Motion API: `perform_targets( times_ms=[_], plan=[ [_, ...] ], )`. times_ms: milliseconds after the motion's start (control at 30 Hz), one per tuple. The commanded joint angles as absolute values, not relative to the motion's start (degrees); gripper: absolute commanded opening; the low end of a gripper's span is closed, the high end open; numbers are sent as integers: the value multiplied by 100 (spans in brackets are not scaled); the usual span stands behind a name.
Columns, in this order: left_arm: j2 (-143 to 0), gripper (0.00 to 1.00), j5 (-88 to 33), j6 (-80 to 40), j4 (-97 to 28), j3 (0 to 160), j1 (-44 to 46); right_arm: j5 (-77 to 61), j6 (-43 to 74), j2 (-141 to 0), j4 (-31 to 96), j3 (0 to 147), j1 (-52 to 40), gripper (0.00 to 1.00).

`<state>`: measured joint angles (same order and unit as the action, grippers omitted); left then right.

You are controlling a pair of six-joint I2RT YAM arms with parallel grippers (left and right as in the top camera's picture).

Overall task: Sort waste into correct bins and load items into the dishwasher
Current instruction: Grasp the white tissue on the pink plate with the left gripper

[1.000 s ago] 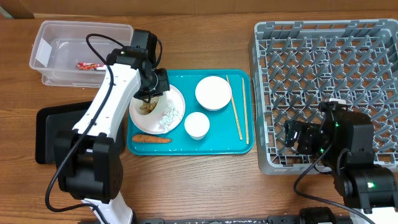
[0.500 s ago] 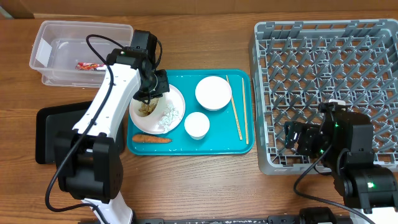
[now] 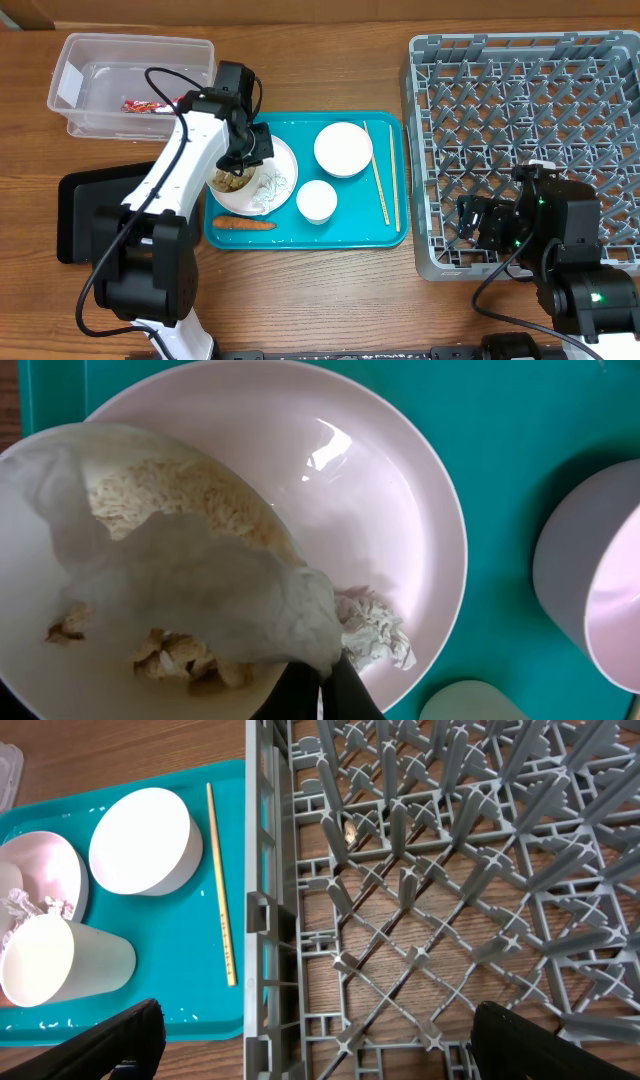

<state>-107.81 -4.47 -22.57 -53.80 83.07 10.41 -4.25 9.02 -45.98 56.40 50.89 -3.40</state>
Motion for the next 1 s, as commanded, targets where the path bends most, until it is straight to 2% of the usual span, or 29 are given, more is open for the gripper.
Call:
perform_targets(
  times_ms=[0,33,133,367,433,533,633,967],
  plan=[
    [-10683,10,-384,-2316,-5343,8180,1020,-454,921,-4563,5612,5258,-325,100],
    [-10683,14,-384,-2316,-5343,8180,1020,-454,921,-4563,5612,5258,-325,100],
    [-10683,16,-384,-2318,-5339,8180,1020,-454,921,-4563,5612,5258,-325,100],
    [-10683,11,-377,-2316,-5330,8180,1015,-454,921,-4563,5612,5258,-325,100],
    [-10683,18,-272,-2318,-5400,8180,1015,-454,921,-4563,5612,5258,-325,100],
    [-10683,33,49,-2349,-5531,8180,1017,-454,921,-4563,5616,5258,-325,100],
    [-10683,41,287,-2655,-5714,8180,1002,-454,921,-4563,5614,5258,-325,100],
    [-10683,49,469,-3522,-6117,8158,934,-454,921,-4563,5634,5258,-325,100]
  ],
)
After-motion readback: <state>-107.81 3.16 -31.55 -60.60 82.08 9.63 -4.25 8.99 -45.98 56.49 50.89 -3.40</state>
